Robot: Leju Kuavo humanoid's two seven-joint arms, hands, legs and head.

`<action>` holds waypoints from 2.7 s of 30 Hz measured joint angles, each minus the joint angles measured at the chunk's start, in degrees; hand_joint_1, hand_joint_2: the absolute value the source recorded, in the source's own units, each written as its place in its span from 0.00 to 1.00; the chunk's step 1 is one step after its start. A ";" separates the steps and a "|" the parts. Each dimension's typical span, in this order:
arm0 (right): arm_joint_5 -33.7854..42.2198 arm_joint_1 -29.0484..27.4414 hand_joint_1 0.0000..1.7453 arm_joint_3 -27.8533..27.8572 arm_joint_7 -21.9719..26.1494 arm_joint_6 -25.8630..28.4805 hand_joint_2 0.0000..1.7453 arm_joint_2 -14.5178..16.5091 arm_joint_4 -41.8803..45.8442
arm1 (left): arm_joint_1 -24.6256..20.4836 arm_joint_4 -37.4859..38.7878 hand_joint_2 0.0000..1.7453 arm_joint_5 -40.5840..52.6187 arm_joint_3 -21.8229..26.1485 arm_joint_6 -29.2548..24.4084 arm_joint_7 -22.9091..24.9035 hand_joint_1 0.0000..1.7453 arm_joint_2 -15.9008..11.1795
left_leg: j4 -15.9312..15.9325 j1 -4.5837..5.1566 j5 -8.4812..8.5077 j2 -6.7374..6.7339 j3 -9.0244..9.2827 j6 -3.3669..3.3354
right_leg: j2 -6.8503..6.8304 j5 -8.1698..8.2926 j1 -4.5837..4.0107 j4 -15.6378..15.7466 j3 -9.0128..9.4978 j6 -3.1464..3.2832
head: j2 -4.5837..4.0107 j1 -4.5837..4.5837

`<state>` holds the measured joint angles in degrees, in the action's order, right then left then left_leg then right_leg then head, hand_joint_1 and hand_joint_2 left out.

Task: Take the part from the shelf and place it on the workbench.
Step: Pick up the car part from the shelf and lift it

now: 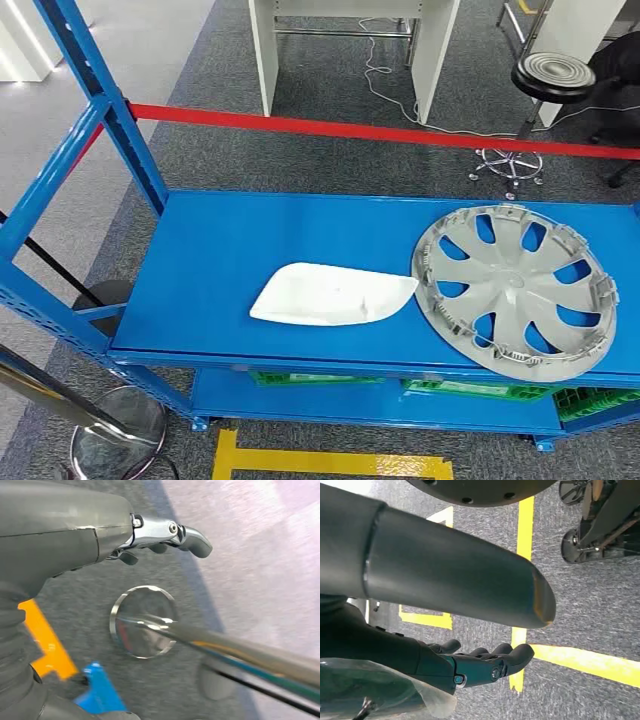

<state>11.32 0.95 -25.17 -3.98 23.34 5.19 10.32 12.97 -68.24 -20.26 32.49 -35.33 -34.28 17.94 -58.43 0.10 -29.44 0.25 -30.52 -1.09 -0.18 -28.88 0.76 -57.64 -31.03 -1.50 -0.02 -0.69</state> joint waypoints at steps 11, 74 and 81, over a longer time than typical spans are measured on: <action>0.02 0.11 0.00 -1.08 -2.31 -0.79 0.00 0.42 -0.15 | 5.36 -21.28 1.00 -2.81 -1.91 -2.73 -3.43 0.00 1.20 | 0.00 0.00 0.00 0.00 0.00 0.00 | -0.01 0.00 0.00 0.00 -0.01 0.00 | 0.00 -0.01; -3.09 2.18 0.00 -6.79 -2.50 -6.82 0.00 0.83 -0.61 | -24.38 -28.65 1.00 34.70 -52.90 13.59 11.50 0.00 -16.75 | -0.04 0.01 0.04 -0.07 0.02 -0.01 | 0.07 0.06 0.01 -0.02 -0.04 -0.02 | 0.00 0.00; -4.22 2.49 0.00 -7.02 -2.46 -7.21 0.00 0.82 -0.61 | -31.80 -21.91 1.00 37.83 -56.42 17.45 16.20 0.00 -16.86 | -0.04 0.03 0.04 -0.07 0.00 -0.02 | 0.07 0.06 0.02 -0.01 -0.03 -0.02 | 0.00 -0.01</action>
<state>7.10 3.44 -32.18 -6.44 16.13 6.01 9.70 -18.83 -90.14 17.57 -23.93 -17.88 -18.08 1.09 -58.48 0.12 -29.40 0.18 -30.52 -1.11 -0.10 -28.82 0.78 -57.66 -31.06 -1.53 -0.02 -0.69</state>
